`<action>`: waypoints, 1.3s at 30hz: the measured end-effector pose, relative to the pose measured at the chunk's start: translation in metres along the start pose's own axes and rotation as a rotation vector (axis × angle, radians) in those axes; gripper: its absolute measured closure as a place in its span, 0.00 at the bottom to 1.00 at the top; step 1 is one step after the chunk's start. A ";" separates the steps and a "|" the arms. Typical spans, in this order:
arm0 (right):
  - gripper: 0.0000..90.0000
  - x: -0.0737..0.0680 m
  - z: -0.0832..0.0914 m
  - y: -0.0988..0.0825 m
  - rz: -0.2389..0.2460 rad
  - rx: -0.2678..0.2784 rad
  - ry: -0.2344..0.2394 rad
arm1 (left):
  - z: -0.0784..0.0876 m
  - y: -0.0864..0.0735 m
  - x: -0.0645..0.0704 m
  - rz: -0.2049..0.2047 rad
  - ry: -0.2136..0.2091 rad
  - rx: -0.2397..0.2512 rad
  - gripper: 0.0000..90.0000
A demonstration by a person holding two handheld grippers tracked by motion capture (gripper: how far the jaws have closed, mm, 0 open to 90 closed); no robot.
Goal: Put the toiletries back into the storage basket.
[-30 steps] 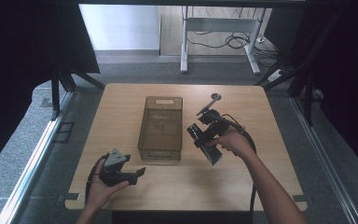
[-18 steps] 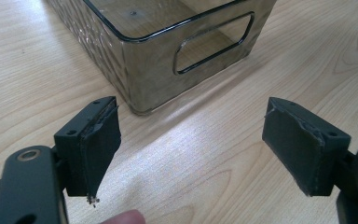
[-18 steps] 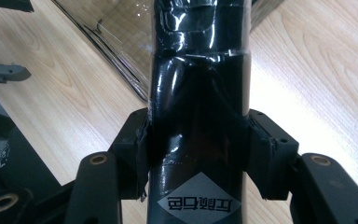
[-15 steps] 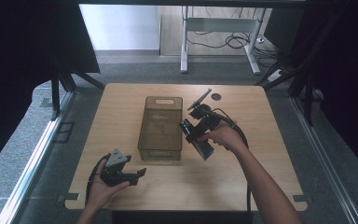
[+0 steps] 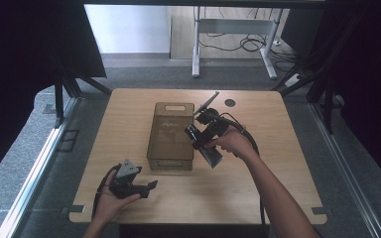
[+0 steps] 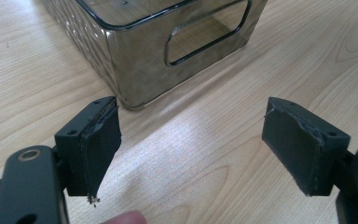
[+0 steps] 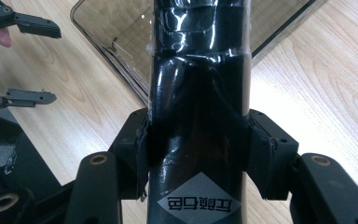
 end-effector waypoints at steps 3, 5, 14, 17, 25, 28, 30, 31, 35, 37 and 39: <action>0.52 -0.001 -0.001 0.001 0.003 0.001 0.003 | 0.000 0.000 0.000 0.001 0.000 0.000 0.22; 0.52 -0.002 -0.001 0.001 0.004 -0.001 0.000 | -0.001 0.000 0.001 0.003 -0.001 -0.002 0.22; 0.52 -0.005 -0.006 0.004 0.016 -0.006 -0.007 | -0.002 0.000 0.001 0.002 -0.003 -0.006 0.22; 0.52 -0.006 -0.008 0.005 0.016 -0.011 -0.010 | -0.004 -0.001 0.001 0.000 -0.004 -0.011 0.22; 0.52 -0.007 -0.015 0.005 0.031 -0.021 -0.025 | -0.008 -0.001 0.005 -0.014 -0.014 -0.033 0.22; 0.52 -0.007 -0.018 0.005 0.036 -0.029 -0.028 | -0.011 -0.002 0.007 -0.025 -0.021 -0.044 0.22; 0.52 -0.009 -0.022 0.004 0.042 -0.034 -0.025 | -0.013 -0.002 0.008 -0.029 -0.023 -0.053 0.22; 0.52 -0.009 -0.023 0.004 0.042 -0.036 -0.027 | -0.013 -0.002 0.008 -0.029 -0.023 -0.053 0.22; 0.52 -0.011 -0.027 0.003 0.053 -0.043 -0.026 | -0.012 -0.002 0.008 -0.028 -0.021 -0.051 0.22; 0.52 -0.011 -0.029 0.003 0.056 -0.049 -0.027 | -0.012 -0.002 0.007 -0.030 -0.020 -0.054 0.22; 0.52 -0.011 -0.031 0.002 0.068 -0.056 -0.030 | -0.013 -0.002 0.008 -0.033 -0.022 -0.055 0.22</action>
Point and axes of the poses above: each handheld gripper's, and its own axes: z roughly backward along the jaws, y roughly out of its top, x roughly to its right, the point moved 1 cm from there along -z, roughly forward along the jaws, and after that the axes turned 6 degrees about -z, right-handed, at the moved point
